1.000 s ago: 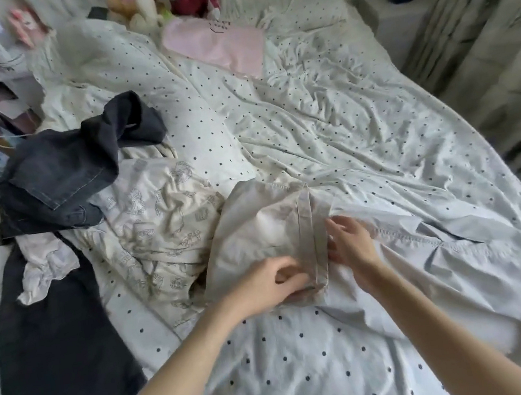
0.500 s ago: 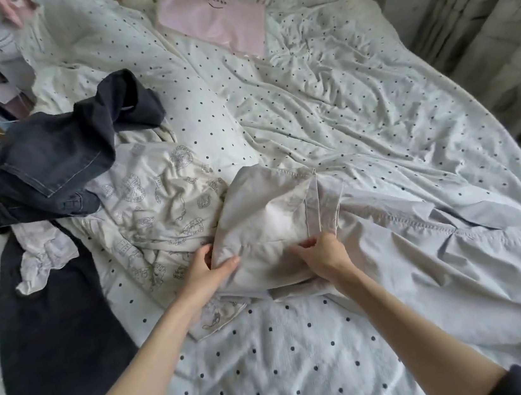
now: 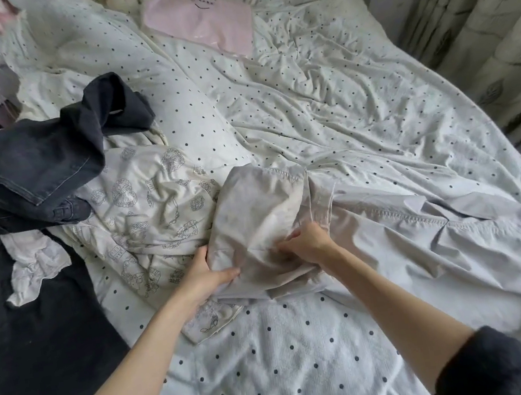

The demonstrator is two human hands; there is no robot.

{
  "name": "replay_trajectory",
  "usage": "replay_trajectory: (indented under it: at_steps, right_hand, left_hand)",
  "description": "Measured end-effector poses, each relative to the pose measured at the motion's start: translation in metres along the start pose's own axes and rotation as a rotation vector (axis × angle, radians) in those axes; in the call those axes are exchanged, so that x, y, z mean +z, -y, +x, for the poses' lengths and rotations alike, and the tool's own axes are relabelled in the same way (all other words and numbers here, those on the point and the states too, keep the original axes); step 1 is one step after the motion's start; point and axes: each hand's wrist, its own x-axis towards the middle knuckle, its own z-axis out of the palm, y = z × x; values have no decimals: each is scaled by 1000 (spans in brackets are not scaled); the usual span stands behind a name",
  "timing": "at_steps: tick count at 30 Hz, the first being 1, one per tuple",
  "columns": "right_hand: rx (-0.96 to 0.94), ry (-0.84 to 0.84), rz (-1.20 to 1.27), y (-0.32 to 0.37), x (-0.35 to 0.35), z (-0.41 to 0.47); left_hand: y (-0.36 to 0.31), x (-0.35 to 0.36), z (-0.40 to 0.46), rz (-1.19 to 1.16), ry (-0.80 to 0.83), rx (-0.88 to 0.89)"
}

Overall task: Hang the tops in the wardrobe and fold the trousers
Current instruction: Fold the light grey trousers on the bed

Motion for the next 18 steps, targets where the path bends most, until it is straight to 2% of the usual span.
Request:
replay_trajectory:
  at_steps: [5,7,9,12,15,18]
  right_hand:
    - [-87,-37,105,-4,-4,-16]
    - [-51,-7,214,-1,-8,-17]
    - [-20,28,209,5,-11,-16]
    - [12,60,176,7,-8,-14]
    - [0,74,335,10,-12,-10]
    - [-73,66,390,20,-21,-8]
  left_hand:
    - [-1,-1,4,-26,45,-22]
    - [-1,-1,3,-96,51,-50]
    - [0,-1,5,-131,1,-107]
    - [-3,-1,10,-84,-31,-122]
    - [-17,4,16,-61,-32,-76]
    - [-23,7,25,60,-99,-68]
